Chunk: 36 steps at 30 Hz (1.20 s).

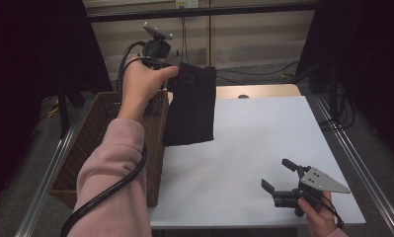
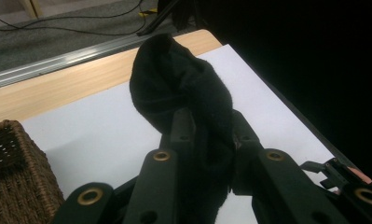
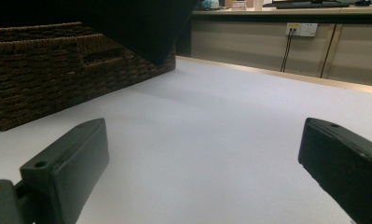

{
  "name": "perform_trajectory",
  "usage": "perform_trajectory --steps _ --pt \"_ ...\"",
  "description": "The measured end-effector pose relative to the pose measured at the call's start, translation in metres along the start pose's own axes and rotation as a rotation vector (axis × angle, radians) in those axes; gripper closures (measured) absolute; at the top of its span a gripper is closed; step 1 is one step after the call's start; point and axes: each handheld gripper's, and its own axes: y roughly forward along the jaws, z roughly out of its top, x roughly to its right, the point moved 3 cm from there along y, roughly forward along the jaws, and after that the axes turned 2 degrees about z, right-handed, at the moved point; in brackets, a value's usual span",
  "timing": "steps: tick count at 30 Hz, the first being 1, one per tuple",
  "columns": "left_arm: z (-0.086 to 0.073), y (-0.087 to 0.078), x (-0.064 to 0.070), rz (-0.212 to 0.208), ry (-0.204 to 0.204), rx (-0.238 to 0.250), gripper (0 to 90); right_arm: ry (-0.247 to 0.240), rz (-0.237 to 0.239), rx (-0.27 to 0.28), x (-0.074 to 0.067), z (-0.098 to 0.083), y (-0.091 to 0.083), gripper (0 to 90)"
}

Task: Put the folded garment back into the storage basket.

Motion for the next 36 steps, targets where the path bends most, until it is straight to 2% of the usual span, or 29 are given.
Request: perform_trajectory --steps 6,8,9,11,15,21,26,31,33,36 --pt "0.005 -0.012 0.0 0.011 -0.001 -0.001 76.5 0.002 0.001 0.008 0.0 0.0 0.0 1.7" --pt "0.007 -0.016 0.0 0.015 0.005 0.0 76.5 0.018 0.001 -0.01 -0.002 0.0 -0.001 1.6" --pt "0.007 -0.017 0.001 0.015 -0.007 0.001 76.6 0.017 0.002 -0.007 -0.002 0.0 -0.001 1.7" --pt "0.009 -0.02 0.001 0.018 0.003 -0.001 76.5 0.012 0.002 -0.002 -0.001 0.0 0.0 1.7" --pt "0.011 -0.025 0.001 0.022 -0.008 -0.009 76.5 0.009 0.0 -0.003 -0.001 0.0 0.0 1.7" --pt "0.015 -0.034 0.002 0.028 0.008 -0.012 76.6 0.017 0.002 -0.003 -0.002 0.0 0.0 1.6" --pt "0.018 -0.042 0.001 0.032 -0.009 0.001 76.6 0.012 0.003 -0.002 -0.002 0.0 0.0 1.6" --pt "0.018 -0.048 -0.001 0.035 -0.014 -0.004 76.6 0.009 0.002 -0.002 -0.002 0.0 0.0 1.7" --pt "0.018 -0.051 -0.002 0.04 -0.002 -0.012 76.5 0.007 0.002 -0.001 -0.002 0.0 0.0 1.7" --pt "0.018 -0.055 -0.003 0.044 -0.012 -0.01 76.6 0.006 0.001 -0.001 -0.002 0.0 0.0 1.7"
